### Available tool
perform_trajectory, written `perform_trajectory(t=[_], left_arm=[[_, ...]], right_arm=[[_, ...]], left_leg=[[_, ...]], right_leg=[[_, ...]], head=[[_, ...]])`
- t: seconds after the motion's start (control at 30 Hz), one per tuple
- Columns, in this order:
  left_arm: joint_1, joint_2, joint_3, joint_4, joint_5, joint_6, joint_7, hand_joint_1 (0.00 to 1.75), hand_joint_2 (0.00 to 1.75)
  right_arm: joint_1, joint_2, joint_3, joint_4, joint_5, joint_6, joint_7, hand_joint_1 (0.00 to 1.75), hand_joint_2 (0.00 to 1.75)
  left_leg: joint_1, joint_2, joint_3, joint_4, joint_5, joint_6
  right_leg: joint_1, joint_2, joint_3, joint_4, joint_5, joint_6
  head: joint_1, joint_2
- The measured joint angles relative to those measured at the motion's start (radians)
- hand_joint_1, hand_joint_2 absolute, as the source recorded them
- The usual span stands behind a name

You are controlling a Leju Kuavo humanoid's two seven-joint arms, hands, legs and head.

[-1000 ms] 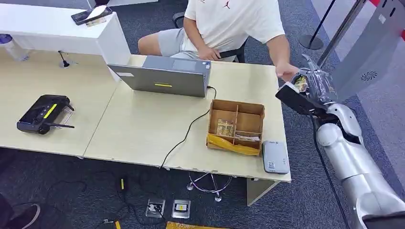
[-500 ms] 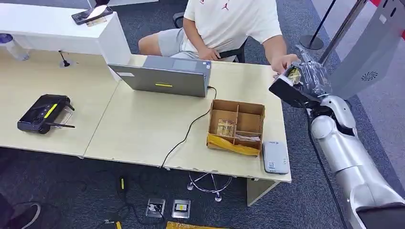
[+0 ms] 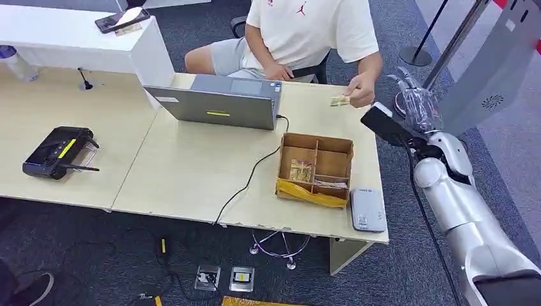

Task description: Pass the card to the sensor for recognition and then transmit it.

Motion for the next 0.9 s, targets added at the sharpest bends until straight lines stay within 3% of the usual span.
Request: perform_trajectory(t=[0.13, 0.33, 0.53, 0.9], left_arm=[[0.0, 0.0, 0.0, 0.0, 0.006, 0.003, 0.0, 0.0, 1.75], [0.0, 0.0, 0.0, 0.0, 0.019, 0.002, 0.004, 0.0, 1.75], [0.001, 0.0, 0.0, 0.0, 0.04, 0.001, 0.016, 0.0, 1.75], [0.003, 0.0, 0.0, 0.002, 0.052, -0.001, 0.035, 0.0, 1.75]], right_arm=[[0.006, -0.001, -0.01, 0.0, -0.063, 0.035, 0.002, 0.0, 1.75], [0.084, -0.002, -0.044, -0.066, -0.221, 0.142, 0.04, 0.0, 1.75], [0.229, -0.002, -0.058, -0.237, -0.397, 0.249, 0.115, 0.0, 1.75], [0.449, -0.006, -0.058, -0.615, -0.534, 0.316, 0.245, 0.0, 1.75]], left_leg=[[0.0, 0.0, 0.0, 0.0, 0.0, 0.0], [0.0, 0.0, 0.0, 0.0, 0.0, 0.0], [0.001, 0.0, 0.0, 0.0, 0.0, 0.0], [0.001, 0.0, 0.0, 0.0, 0.0, 0.0]], right_leg=[[0.0, 0.0, 0.0, 0.0, 0.0, 0.0], [0.0, 0.0, 0.0, 0.0, 0.0, 0.0], [0.001, 0.0, 0.0, 0.0, 0.0, 0.0], [0.001, 0.0, 0.0, 0.0, 0.0, 0.0]], head=[[0.0, 0.0], [0.0, 0.0], [0.0, 0.0], [0.0, 0.0]])
